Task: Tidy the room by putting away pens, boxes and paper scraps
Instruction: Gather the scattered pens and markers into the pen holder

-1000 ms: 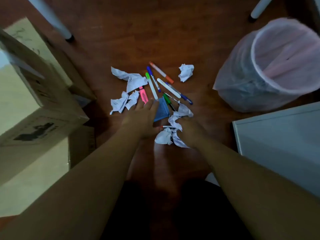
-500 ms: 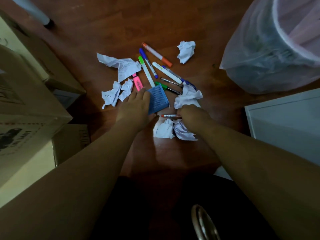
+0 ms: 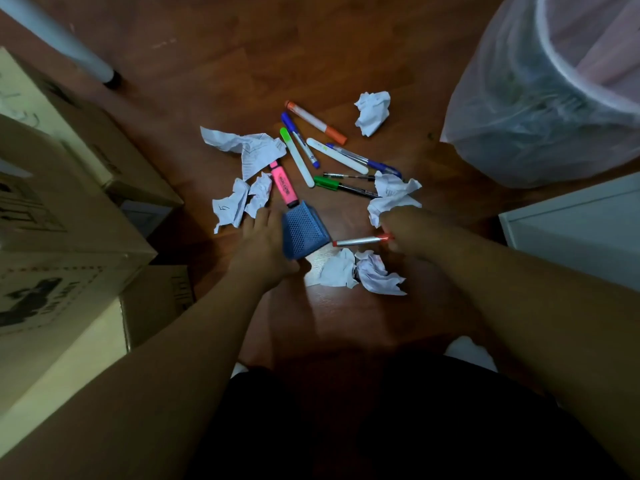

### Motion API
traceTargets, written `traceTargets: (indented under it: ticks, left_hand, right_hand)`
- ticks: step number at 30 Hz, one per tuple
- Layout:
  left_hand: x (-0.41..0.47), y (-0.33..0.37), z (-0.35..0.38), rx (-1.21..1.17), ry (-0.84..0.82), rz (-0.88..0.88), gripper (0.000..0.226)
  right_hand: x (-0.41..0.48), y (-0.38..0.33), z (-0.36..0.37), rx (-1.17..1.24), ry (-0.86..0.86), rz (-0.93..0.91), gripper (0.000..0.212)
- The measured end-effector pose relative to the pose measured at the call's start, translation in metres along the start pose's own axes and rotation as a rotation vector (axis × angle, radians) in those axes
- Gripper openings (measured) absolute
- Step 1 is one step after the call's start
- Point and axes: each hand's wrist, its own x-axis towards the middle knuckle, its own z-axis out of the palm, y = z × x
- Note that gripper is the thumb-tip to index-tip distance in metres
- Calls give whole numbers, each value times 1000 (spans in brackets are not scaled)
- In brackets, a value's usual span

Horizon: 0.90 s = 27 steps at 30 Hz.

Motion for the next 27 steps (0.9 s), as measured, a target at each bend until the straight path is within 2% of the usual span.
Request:
traceTargets:
  ticks: [3,7,10,12,17,20,23,27]
  left_hand:
    - [-10,-3,2,-136,67,-6,102]
    - [-18,8,-1,-374,101,5,98]
    - [-18,12,8,-583,117,-49,89]
    - [-17,10,23,-677,154,-98,93]
    - [-18,12,50,-678,120,-131,90]
    - [-17,14,57,-700,174,-111,85]
    - [-15,12,62,-712,222,-92,81]
    - [-5,-6,58,-639,105,-145,70]
  right_hand:
    - [-17,13,-23,100,63,-57,22]
    - [-27,34,-55,330,145,-41,15]
    - [-34,35,-66,559,171,-56,8]
    - [-38,27,-68,639,200,-106,7]
    - [-37,-14,-70,614,221,-212,8]
    - [-30,-40,-59,535,267,-252,14]
    - [-26,-55,-47,560,257,-274,21]
    - [-14,-51,-49,651,365,-185,23]
